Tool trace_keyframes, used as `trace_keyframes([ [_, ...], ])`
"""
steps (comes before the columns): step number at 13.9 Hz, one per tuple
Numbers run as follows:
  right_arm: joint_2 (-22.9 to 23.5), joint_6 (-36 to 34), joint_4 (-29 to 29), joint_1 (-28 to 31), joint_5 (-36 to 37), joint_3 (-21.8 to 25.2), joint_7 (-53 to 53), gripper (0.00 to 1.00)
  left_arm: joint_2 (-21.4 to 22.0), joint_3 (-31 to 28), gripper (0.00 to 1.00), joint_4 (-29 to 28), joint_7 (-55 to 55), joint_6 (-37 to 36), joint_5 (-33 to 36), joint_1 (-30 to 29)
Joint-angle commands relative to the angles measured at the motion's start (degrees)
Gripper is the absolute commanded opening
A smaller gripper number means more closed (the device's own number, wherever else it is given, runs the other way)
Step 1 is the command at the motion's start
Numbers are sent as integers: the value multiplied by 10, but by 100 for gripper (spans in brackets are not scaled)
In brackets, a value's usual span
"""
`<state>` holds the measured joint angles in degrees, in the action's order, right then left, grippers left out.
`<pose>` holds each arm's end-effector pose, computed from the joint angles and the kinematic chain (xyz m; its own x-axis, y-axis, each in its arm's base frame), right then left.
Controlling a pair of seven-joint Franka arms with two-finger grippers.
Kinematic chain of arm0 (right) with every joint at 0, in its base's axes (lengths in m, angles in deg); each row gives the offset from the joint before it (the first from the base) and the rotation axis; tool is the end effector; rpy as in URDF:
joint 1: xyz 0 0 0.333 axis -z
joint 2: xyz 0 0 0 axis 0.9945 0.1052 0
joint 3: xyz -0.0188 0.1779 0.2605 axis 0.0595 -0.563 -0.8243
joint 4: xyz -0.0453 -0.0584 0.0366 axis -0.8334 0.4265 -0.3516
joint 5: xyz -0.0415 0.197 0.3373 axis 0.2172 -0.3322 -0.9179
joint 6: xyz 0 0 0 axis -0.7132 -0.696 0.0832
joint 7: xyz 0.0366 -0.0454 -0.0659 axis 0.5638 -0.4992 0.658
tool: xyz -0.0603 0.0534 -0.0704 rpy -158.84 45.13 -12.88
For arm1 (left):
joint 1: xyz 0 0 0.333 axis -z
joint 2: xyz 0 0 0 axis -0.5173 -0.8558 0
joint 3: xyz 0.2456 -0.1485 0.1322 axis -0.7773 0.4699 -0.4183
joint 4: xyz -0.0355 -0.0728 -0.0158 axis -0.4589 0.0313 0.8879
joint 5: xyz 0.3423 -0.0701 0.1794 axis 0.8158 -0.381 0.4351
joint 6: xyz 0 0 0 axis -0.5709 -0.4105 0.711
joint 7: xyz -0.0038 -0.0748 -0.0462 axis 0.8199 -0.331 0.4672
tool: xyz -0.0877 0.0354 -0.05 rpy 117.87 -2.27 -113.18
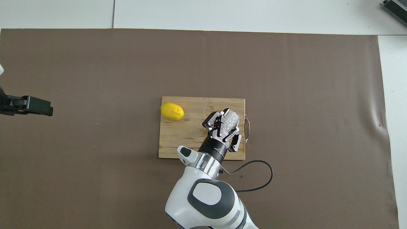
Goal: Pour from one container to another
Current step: 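Hold the white cup tilted above the metal cup to pour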
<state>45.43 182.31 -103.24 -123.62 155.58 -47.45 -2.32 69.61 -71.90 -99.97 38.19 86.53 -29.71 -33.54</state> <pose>0.4274 0.3804 0.3492 -0.0287 0.5817 -0.8129 0.6008 0.6600 0.4511 0.5291 -0.0377 0.6296 0.9971 -0.0764 -0.0010 -0.0764 -0.9969 0.0169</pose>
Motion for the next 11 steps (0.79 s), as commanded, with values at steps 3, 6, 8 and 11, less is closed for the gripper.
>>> trace_keyframes([
  [3,-12,0,-8,8,7,-4,-3,19,15,0,100,-16,6,1,-5,-2],
  [6,-29,12,-5,25,-19,-3,3,19,15,0,100,-16,6,1,-5,-2],
  [8,-34,24,-3,27,-40,-3,3,19,15,0,100,-16,6,1,-5,-3],
  [11,-34,32,22,36,-87,-3,4,19,15,0,100,-16,6,1,-5,-3],
])
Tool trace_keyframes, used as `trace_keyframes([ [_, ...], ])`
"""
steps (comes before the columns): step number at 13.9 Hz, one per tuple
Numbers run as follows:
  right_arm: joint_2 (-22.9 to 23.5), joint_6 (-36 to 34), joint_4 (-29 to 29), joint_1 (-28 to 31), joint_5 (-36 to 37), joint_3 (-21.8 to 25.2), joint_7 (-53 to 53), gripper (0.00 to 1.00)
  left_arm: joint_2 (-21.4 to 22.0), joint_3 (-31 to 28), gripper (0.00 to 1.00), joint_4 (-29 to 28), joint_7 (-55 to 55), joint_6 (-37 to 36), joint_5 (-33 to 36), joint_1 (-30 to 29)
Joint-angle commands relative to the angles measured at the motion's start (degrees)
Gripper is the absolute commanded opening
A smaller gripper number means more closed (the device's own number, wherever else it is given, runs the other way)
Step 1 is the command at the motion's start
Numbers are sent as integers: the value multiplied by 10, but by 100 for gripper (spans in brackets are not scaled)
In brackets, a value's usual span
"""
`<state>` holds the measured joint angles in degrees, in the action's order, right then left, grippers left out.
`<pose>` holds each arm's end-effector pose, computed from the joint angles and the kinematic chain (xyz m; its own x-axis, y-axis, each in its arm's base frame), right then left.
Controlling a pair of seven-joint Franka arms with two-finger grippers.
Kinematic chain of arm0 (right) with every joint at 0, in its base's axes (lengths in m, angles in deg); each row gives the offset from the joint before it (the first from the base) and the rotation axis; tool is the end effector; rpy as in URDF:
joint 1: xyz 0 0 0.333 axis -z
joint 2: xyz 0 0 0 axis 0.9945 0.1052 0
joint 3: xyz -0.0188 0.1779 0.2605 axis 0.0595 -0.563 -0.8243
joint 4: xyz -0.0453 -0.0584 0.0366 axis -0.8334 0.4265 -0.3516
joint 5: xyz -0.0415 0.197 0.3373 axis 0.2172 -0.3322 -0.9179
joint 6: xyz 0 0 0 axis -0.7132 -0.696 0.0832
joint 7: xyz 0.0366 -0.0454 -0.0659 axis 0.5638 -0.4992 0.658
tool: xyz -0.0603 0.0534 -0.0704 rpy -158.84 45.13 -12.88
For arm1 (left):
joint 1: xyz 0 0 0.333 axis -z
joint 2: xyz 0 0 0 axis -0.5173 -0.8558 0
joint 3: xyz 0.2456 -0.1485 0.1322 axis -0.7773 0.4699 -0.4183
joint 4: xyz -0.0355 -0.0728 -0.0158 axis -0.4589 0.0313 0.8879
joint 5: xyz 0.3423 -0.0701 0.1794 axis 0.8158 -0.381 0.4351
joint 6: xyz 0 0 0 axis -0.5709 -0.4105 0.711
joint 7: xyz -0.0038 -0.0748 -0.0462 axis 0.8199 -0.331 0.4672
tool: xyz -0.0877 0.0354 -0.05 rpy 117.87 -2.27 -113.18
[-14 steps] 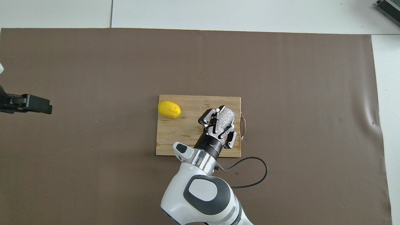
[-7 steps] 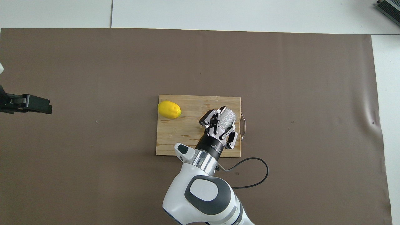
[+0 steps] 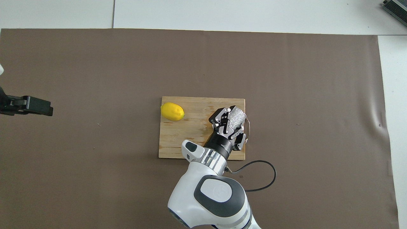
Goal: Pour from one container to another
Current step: 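Hold the white cup tilted above the metal cup to pour, then turn the white cup upright and carry it back off the board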
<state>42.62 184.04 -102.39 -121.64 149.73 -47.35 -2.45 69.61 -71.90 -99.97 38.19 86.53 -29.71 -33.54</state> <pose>0.4373 0.3684 0.3779 0.0061 0.6704 -0.7419 0.6583 0.5558 0.5076 0.5291 -0.0377 0.6296 0.9971 -0.0764 -0.0010 -0.0764 -0.9969 0.0169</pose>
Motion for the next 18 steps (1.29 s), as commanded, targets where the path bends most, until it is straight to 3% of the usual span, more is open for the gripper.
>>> trace_keyframes([
  [1,-6,25,18,22,-37,-4,5,19,15,0,100,-16,6,1,-5,-3],
  [10,-35,88,21,106,-160,-3,8,19,15,0,100,-16,6,1,-5,-3],
  [18,-53,107,11,212,-355,-3,108,19,15,0,100,-16,6,1,-5,-3],
])
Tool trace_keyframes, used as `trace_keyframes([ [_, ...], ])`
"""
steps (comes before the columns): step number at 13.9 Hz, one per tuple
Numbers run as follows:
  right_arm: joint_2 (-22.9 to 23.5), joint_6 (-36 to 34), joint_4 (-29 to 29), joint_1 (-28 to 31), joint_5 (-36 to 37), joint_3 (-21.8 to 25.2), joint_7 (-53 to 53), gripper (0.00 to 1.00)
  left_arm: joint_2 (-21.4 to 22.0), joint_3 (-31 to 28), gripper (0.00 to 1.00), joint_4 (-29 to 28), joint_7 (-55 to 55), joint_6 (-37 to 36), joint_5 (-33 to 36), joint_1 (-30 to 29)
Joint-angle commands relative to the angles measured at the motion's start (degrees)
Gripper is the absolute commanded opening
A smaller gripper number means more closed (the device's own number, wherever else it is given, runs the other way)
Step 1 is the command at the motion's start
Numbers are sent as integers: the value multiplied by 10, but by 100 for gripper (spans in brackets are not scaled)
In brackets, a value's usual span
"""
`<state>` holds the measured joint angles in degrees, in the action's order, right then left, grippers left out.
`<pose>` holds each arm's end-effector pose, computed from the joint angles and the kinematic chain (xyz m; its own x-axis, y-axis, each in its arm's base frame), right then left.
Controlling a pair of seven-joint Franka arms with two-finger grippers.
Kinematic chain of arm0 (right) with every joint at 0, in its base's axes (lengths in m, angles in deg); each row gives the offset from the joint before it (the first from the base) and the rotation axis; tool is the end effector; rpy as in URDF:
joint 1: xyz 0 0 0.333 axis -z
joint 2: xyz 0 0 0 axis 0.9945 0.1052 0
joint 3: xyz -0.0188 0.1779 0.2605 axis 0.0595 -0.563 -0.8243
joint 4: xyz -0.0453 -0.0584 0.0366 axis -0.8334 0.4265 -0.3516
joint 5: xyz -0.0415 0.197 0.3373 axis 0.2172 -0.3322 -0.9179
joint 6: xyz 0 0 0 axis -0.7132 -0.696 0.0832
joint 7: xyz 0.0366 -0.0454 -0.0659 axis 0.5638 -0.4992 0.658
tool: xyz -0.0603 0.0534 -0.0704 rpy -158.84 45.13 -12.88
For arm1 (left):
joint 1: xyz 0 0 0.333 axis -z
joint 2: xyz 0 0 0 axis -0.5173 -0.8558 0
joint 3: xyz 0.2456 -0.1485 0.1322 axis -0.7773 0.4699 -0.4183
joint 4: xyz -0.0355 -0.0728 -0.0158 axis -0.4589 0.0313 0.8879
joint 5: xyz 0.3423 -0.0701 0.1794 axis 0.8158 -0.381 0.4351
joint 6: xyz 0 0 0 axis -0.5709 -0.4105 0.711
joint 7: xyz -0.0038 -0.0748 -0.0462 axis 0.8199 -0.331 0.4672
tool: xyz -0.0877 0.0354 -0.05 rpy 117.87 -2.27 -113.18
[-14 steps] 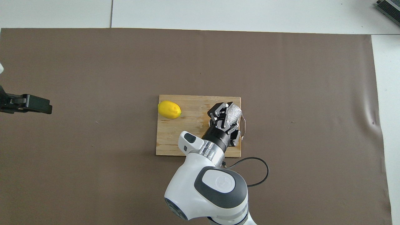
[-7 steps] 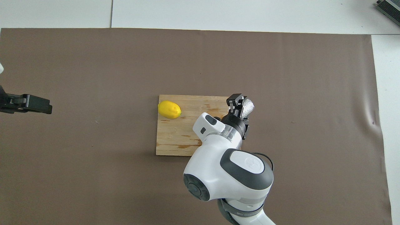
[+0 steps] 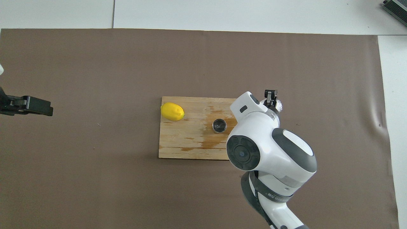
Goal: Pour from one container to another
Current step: 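Turn the white cup upright and carry it back off the board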
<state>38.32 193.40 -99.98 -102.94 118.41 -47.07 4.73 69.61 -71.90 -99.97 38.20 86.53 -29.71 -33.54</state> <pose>0.5214 0.2372 0.4226 0.2231 0.8925 -0.3919 0.8915 -0.0242 0.4525 0.5291 -0.0377 0.6296 0.9971 -0.0762 -0.0010 -0.0762 -0.9969 0.0169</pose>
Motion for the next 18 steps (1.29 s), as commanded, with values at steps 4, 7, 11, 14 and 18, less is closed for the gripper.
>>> trace_keyframes([
  [4,-5,51,-32,101,-154,-5,131,19,15,0,100,-16,6,1,-5,-3],
  [7,-6,90,-61,156,-230,-5,237,19,15,0,100,-16,6,1,-5,-3],
  [11,-6,114,-94,227,-362,-5,436,20,15,0,100,-16,6,1,-5,-3],
  [14,-6,115,-115,270,-443,-5,559,20,15,0,100,-16,6,1,-5,-2],
  [18,-1,116,-130,321,-553,-5,721,20,15,0,100,-16,6,1,-5,-3],
])
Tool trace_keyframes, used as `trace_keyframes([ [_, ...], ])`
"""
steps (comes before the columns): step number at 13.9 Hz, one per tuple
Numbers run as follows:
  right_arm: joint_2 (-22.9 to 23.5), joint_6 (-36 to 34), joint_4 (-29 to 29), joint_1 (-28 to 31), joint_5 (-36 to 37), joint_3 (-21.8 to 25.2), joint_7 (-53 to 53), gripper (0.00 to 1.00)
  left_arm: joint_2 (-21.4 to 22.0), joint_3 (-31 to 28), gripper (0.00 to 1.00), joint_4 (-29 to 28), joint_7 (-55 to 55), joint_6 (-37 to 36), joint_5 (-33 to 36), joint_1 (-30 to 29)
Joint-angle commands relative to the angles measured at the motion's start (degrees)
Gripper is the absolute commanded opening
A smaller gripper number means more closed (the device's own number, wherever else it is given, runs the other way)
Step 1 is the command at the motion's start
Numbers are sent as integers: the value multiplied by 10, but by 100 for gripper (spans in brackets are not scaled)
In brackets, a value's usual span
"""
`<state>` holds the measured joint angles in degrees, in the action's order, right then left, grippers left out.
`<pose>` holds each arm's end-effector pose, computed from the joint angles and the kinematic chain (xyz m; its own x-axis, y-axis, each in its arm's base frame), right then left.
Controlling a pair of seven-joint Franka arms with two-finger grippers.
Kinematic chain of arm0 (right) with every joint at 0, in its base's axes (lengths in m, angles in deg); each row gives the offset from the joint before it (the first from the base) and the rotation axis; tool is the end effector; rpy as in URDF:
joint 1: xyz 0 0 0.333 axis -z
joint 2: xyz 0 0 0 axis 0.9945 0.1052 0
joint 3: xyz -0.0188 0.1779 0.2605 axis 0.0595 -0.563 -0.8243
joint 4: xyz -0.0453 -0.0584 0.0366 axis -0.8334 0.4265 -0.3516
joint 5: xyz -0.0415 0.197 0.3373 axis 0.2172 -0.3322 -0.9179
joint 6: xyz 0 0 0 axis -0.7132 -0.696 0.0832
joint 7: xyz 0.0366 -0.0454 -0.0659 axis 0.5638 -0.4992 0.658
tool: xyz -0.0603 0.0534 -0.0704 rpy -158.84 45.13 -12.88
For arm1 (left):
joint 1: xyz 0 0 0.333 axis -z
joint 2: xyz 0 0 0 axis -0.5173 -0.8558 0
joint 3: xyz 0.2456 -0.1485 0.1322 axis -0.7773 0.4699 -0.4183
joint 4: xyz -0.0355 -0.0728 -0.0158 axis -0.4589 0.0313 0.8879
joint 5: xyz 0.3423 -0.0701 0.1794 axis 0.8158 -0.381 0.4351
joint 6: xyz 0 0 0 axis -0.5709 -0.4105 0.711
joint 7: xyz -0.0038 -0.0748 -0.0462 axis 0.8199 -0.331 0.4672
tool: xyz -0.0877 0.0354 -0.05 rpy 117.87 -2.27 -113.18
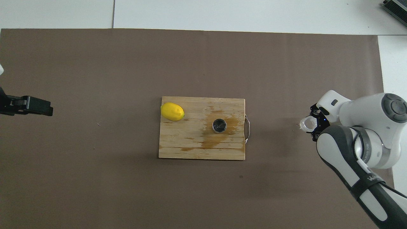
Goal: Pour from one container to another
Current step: 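Lower the white cup to its spot and open the right gripper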
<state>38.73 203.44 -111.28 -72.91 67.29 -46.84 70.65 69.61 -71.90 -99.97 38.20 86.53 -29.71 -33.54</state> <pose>0.5311 -0.0216 0.3361 0.0115 0.9945 0.1039 0.9999 -0.0113 -0.0029 0.5291 -0.0377 0.6296 0.9971 -0.0762 -0.0010 -0.0762 -0.9969 0.0169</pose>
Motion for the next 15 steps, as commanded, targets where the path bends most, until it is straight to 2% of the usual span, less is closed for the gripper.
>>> trace_keyframes([
  [1,-1,20,-18,29,-61,-7,96,20,15,0,100,-16,6,1,-5,-3],
  [4,18,47,-31,41,-115,-7,169,21,15,0,100,-16,6,1,-5,-3],
  [10,66,102,-32,33,-153,-7,216,27,15,0,100,-16,6,1,-5,-2],
  [11,66,101,-32,33,-154,-7,215,44,15,0,100,-16,6,1,-5,-3],
  [12,66,99,-32,33,-155,-8,213,86,15,0,100,-16,6,1,-5,-3],
  [13,66,97,-29,33,-155,-7,213,100,15,0,100,-16,6,1,-5,-3],
  [15,58,90,-25,33,-155,-7,208,100,15,0,100,-16,6,1,-5,-3],
])
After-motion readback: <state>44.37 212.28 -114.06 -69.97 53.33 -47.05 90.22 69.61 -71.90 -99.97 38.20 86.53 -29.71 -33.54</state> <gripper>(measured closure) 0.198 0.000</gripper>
